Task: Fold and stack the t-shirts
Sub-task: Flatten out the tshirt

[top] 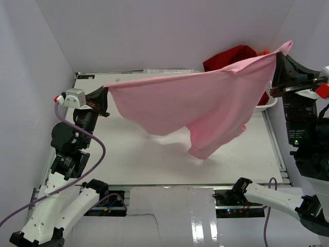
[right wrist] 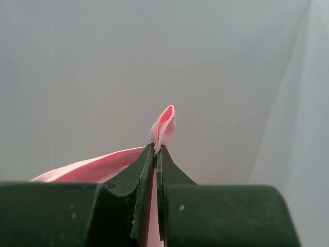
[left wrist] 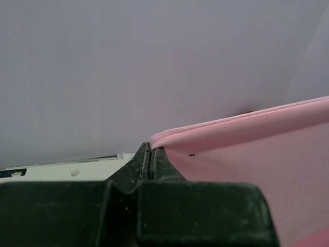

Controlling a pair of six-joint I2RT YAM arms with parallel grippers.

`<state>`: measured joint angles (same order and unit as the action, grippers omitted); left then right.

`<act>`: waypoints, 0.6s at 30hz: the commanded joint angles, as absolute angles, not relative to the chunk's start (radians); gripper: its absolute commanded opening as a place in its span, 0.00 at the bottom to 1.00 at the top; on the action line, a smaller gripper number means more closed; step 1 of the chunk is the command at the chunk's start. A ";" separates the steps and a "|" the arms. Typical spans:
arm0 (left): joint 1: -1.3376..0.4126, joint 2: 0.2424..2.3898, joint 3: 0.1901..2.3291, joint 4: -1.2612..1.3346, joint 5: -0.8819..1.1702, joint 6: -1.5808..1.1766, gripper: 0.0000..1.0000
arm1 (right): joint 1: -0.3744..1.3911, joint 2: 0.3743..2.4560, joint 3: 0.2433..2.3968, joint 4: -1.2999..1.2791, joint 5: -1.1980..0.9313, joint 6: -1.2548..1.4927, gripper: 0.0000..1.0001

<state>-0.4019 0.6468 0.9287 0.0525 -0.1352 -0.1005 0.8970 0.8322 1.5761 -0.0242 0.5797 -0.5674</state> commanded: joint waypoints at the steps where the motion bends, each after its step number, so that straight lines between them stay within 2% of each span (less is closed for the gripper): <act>1: -0.403 0.762 0.969 -0.040 -0.198 -0.066 0.00 | 0.902 0.966 1.589 0.064 0.710 -0.730 0.08; 4: -0.403 0.853 0.959 0.003 -0.196 -0.072 0.00 | 0.885 1.058 1.605 0.081 0.666 -0.750 0.08; 5: -0.402 0.873 0.950 0.091 -0.198 -0.072 0.00 | 0.865 1.083 1.608 0.087 0.652 -0.739 0.08; 9: -0.381 1.012 1.000 0.132 -0.147 -0.074 0.00 | 0.654 1.163 1.595 0.083 0.448 -0.583 0.08; 12: -0.302 1.083 1.026 0.150 -0.033 -0.127 0.00 | 0.487 1.215 1.604 0.046 0.275 -0.439 0.08; 13: -0.276 1.097 1.031 0.153 0.044 -0.156 0.00 | 0.457 1.229 1.611 0.037 0.247 -0.410 0.08; 18: -0.172 1.198 1.062 0.193 0.123 -0.172 0.00 | 0.280 1.340 1.611 0.032 0.088 -0.305 0.08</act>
<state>-0.2115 1.1847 1.0023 0.1150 0.0223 -0.1406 0.3508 1.3270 1.5726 -0.0383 0.2352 -0.4217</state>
